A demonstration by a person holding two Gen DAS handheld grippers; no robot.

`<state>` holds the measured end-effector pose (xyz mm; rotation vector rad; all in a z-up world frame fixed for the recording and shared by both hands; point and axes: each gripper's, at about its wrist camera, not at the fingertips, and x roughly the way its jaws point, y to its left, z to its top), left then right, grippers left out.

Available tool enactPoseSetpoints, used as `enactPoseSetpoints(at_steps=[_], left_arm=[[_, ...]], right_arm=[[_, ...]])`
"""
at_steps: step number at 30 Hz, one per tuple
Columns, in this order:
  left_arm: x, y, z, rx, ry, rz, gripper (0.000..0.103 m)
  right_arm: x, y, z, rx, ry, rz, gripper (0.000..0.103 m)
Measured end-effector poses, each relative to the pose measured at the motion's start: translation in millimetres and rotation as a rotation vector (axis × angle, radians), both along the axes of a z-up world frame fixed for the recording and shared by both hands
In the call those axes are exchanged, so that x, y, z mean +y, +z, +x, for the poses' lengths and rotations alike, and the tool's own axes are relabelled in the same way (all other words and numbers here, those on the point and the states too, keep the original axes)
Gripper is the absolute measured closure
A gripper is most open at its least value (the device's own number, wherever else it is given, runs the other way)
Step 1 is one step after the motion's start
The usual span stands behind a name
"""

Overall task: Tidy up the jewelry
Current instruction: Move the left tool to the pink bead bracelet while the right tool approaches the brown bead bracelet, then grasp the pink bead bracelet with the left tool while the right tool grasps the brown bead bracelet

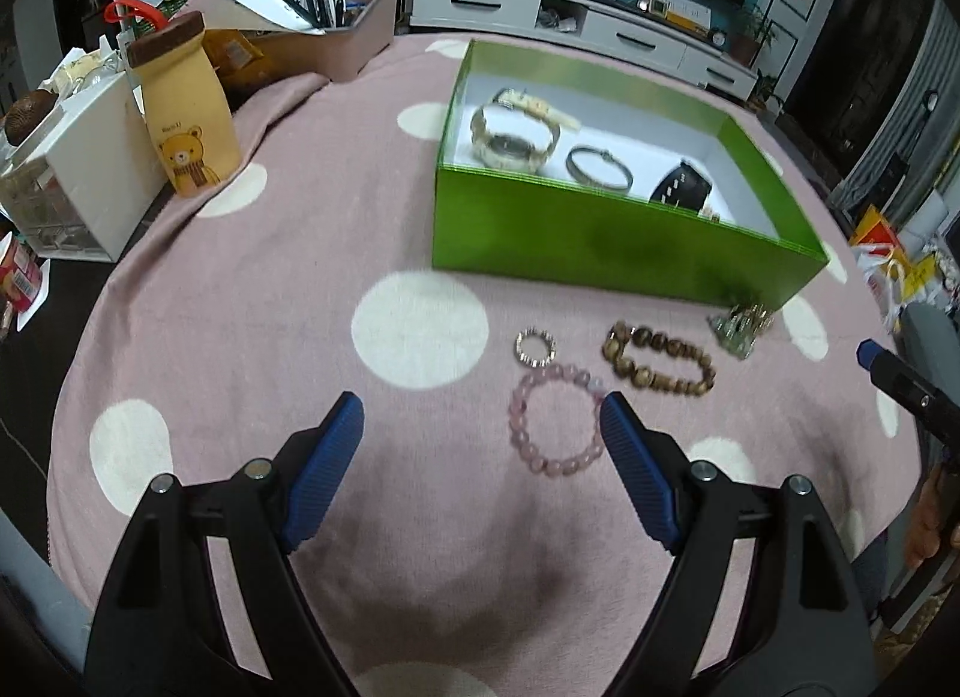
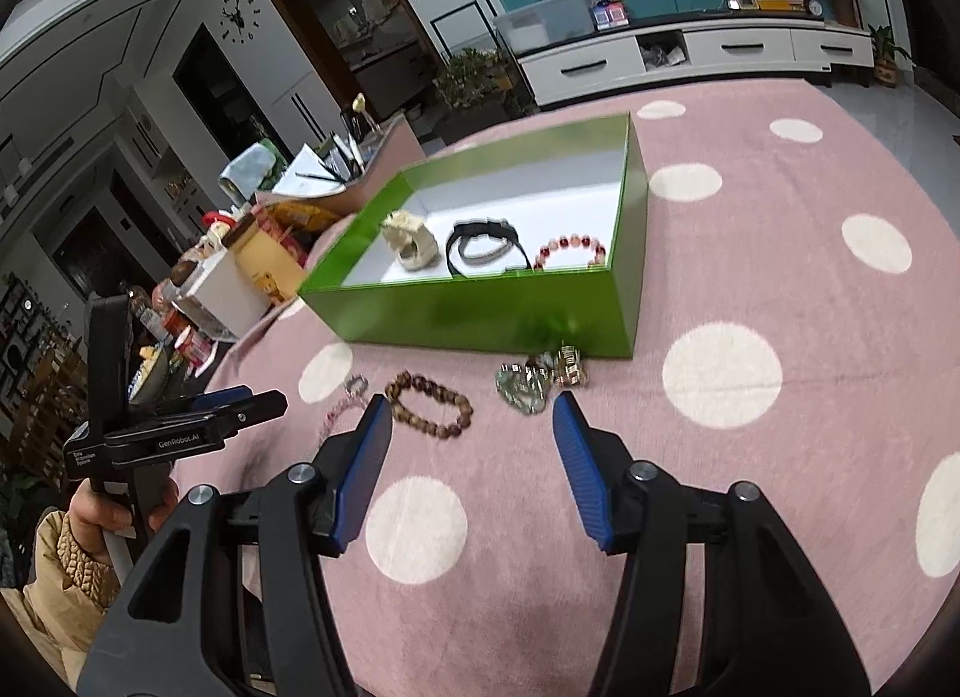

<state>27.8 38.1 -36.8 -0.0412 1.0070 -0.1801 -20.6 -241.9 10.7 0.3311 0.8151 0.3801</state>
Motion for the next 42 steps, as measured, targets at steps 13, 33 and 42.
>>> enactPoseSetpoints(at_steps=[13, 33, 42], left_arm=[[-19.5, -22.7, -3.4, 0.006, -0.015, 0.059, 0.023], [-25.4, -37.1, 3.3, -0.006, -0.045, 0.1, 0.055], [-34.1, -37.2, -2.6, -0.039, -0.096, 0.081, 0.082]], right_arm=[[15.6, -29.6, -2.6, 0.058, 0.045, -0.053, 0.047], [46.3, -42.1, 22.3, 0.052, 0.118, -0.143, 0.064], [66.2, -49.1, 36.5, 0.04, 0.147, -0.232, 0.066]])
